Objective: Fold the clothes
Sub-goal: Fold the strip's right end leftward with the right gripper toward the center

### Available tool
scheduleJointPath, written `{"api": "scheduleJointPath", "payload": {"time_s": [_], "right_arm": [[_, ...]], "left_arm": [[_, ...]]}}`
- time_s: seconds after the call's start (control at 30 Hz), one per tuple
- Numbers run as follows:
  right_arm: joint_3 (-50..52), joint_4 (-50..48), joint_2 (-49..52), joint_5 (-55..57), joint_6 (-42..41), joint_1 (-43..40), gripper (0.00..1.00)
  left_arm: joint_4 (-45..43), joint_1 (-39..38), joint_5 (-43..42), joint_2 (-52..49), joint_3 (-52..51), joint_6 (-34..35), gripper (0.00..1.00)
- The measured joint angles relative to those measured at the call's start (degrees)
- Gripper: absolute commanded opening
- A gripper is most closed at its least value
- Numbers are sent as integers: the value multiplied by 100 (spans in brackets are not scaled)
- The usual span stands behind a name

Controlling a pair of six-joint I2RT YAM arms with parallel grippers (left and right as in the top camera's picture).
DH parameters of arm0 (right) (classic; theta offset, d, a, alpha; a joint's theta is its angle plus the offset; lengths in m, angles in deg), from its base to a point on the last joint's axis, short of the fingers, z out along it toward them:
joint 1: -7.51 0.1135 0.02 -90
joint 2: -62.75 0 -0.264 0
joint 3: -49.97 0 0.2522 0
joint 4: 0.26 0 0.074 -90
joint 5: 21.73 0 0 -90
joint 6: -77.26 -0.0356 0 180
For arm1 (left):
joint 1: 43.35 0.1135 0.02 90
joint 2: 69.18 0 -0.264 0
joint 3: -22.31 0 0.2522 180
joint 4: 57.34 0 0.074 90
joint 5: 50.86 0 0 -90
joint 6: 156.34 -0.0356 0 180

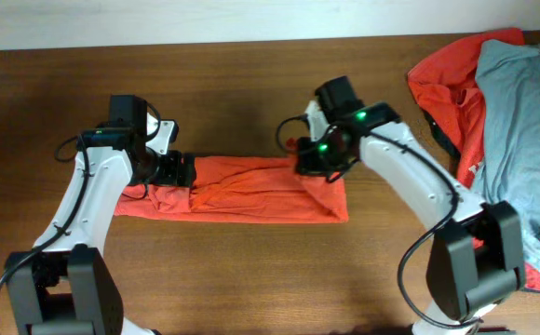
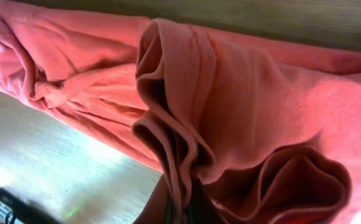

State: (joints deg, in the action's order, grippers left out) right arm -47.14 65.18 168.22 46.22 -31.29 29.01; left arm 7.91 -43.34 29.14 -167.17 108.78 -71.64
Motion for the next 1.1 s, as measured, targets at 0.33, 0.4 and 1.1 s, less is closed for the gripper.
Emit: {"api": "scheduleJointPath", "payload": {"time_s": [0.33, 0.4, 1.1], "right_arm": [[0, -385, 293, 173, -256, 612, 10], [0, -442, 315, 173, -269, 678, 10], [0, -153, 334, 138, 144, 170, 47]], "left_arm": [[2, 0, -7, 0, 0, 2, 97], [2, 0, -7, 0, 0, 0, 97], [2, 0, -9, 0, 0, 0, 97]]}}
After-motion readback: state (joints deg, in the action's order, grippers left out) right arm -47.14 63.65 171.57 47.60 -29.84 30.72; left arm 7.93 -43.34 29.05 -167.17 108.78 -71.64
